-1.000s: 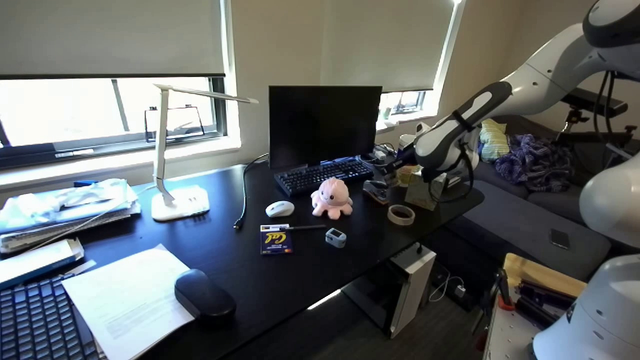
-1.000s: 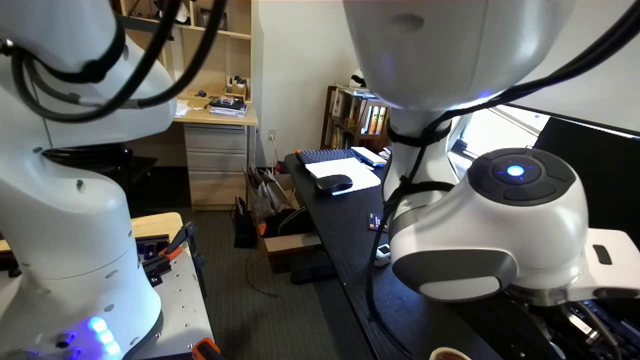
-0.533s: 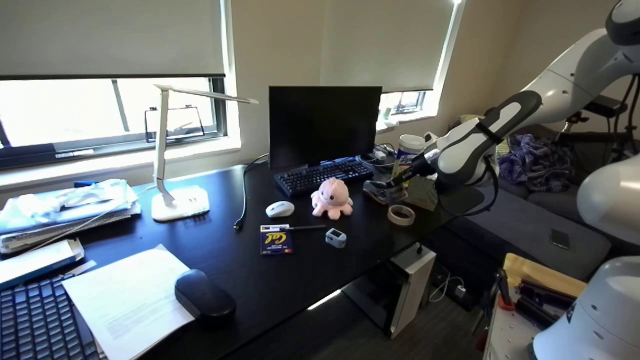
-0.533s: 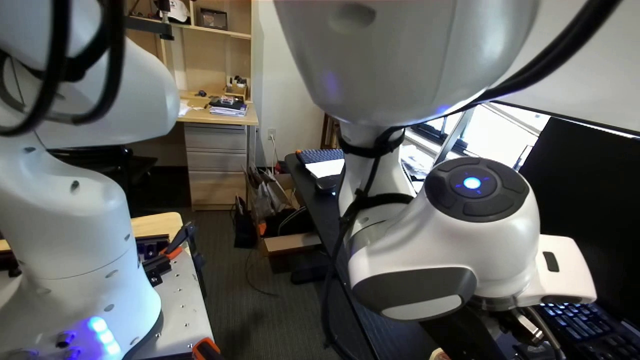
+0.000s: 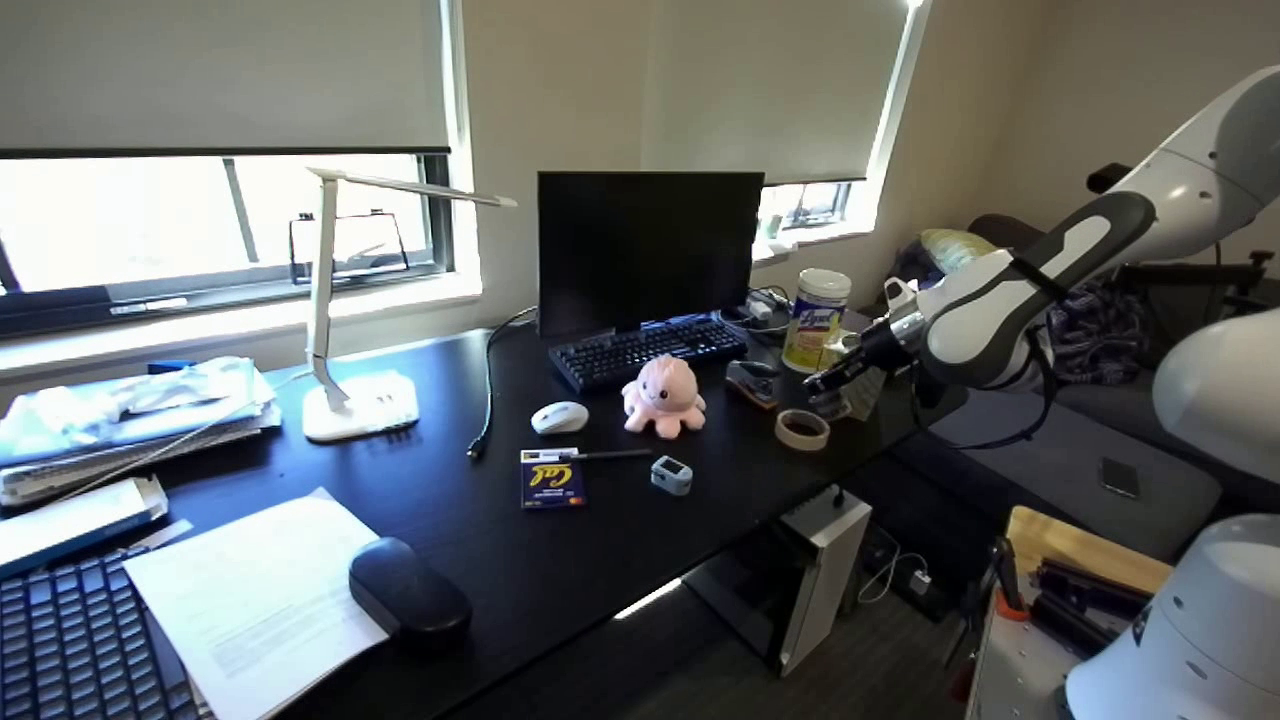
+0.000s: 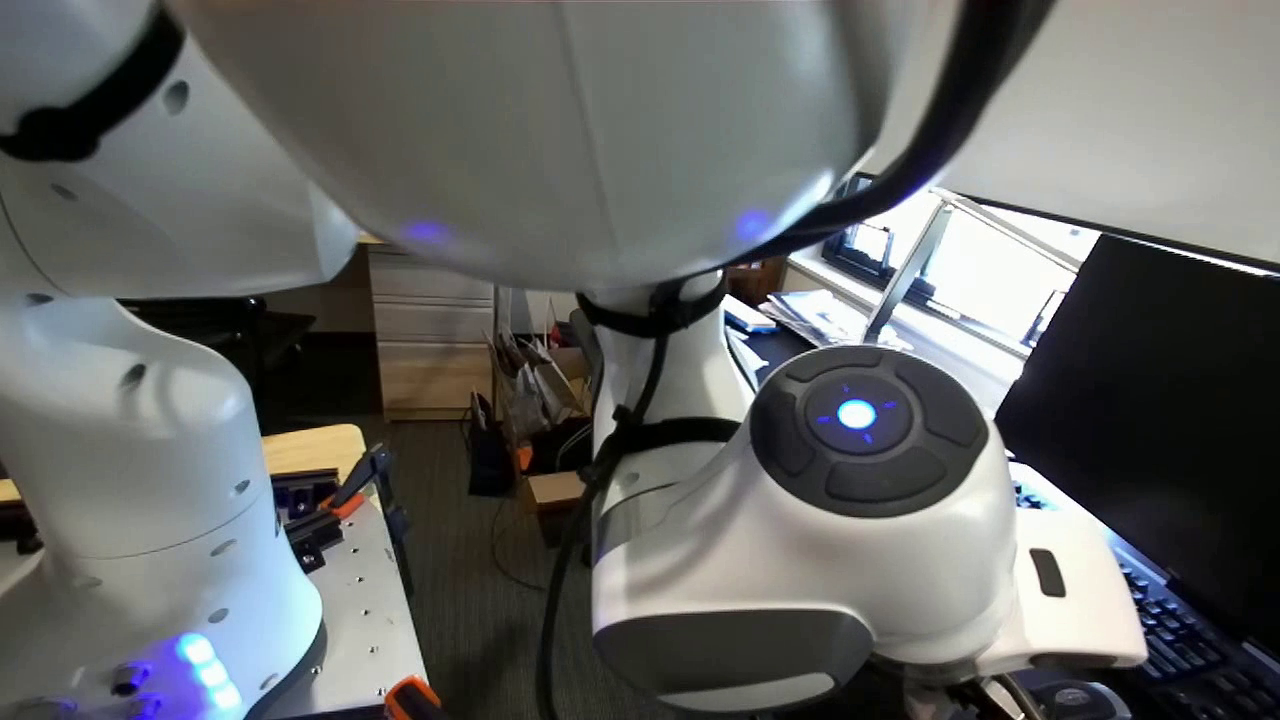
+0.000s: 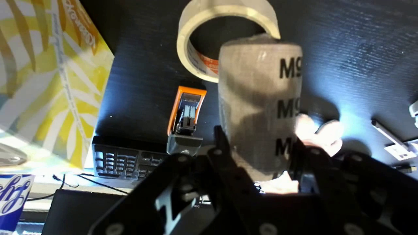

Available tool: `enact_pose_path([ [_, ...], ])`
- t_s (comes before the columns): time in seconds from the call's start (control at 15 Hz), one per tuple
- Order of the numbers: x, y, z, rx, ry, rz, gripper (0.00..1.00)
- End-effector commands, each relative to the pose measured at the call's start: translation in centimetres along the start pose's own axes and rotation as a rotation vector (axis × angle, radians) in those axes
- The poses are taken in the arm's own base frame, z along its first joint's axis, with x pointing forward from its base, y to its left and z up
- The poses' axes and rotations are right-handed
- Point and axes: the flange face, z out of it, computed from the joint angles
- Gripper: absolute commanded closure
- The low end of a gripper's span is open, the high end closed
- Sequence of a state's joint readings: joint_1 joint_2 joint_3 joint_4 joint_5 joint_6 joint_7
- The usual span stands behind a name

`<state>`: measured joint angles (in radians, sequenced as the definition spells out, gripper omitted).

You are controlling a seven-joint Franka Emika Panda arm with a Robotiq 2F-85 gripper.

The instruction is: Put the brown cup at the center of the tape

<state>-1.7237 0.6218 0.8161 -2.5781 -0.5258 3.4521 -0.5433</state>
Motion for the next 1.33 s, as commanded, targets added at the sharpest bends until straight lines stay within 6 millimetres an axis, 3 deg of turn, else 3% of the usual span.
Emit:
enact_pose_path([
  [0.0, -0.8, 0.7, -0.1, 0.015, 0.051, -0.072, 0.83],
  [0.33, -1.1, 2.4, 1.1, 0.03, 0.14, -0.141, 0.83],
  [0.47, -2.2, 1.9, 2.0, 0.051, 0.132, -0.142, 0.83],
  [0.73, -2.3, 0.8, 3.5, 0.091, 0.188, -0.157, 0.83],
  [1.0, -2.6, 0.6, 3.7, 0.093, 0.181, -0.174, 0.83],
  [1.07, -2.5, 0.9, 3.5, 0.088, 0.182, -0.167, 0.33],
  [1.27, -2.3, 1.2, 3.4, 0.082, 0.194, -0.166, 0.21],
])
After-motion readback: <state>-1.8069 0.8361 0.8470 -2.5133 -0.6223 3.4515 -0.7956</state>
